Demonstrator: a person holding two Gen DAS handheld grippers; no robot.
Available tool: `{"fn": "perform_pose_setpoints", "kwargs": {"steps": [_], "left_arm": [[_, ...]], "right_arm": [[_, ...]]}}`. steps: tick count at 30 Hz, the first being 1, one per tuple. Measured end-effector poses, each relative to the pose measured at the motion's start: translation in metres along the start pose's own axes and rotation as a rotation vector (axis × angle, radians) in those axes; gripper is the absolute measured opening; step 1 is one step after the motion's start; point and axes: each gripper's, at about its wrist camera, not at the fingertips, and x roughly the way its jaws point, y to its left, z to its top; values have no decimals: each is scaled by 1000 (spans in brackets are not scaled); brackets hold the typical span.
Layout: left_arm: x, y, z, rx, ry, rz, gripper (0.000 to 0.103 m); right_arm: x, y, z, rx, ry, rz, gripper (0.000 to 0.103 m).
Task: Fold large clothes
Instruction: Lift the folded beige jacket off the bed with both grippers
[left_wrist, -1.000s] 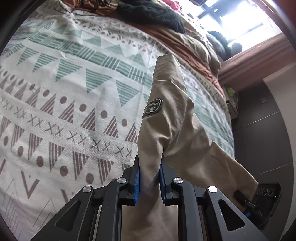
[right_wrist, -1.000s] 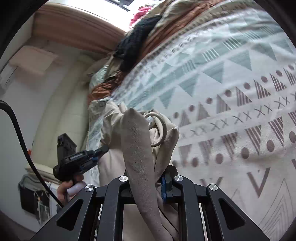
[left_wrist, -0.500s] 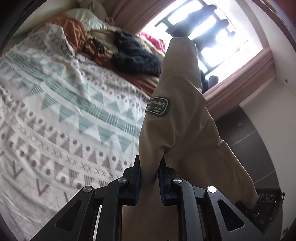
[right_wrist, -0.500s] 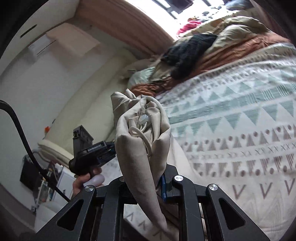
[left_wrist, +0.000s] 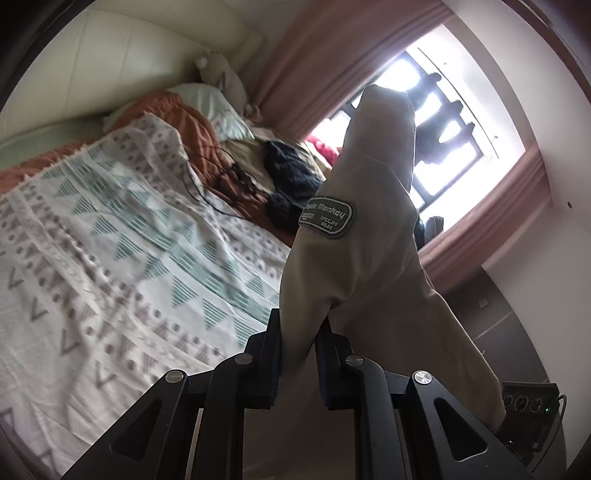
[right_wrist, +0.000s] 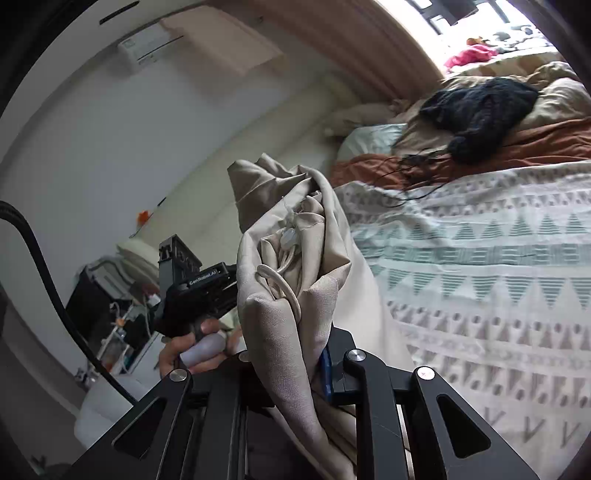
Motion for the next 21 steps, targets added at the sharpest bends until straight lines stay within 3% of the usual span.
{"fn": "perform_pose_setpoints", "kwargs": {"steps": [9,21], "left_arm": [[-59,82,48,-13,-88,75,16],[-165,163,90,-47,-214,218,16]], "right_arm": [[132,70,1,-68,148,118,17],[284,171,-27,-138,303,274,17]]}}
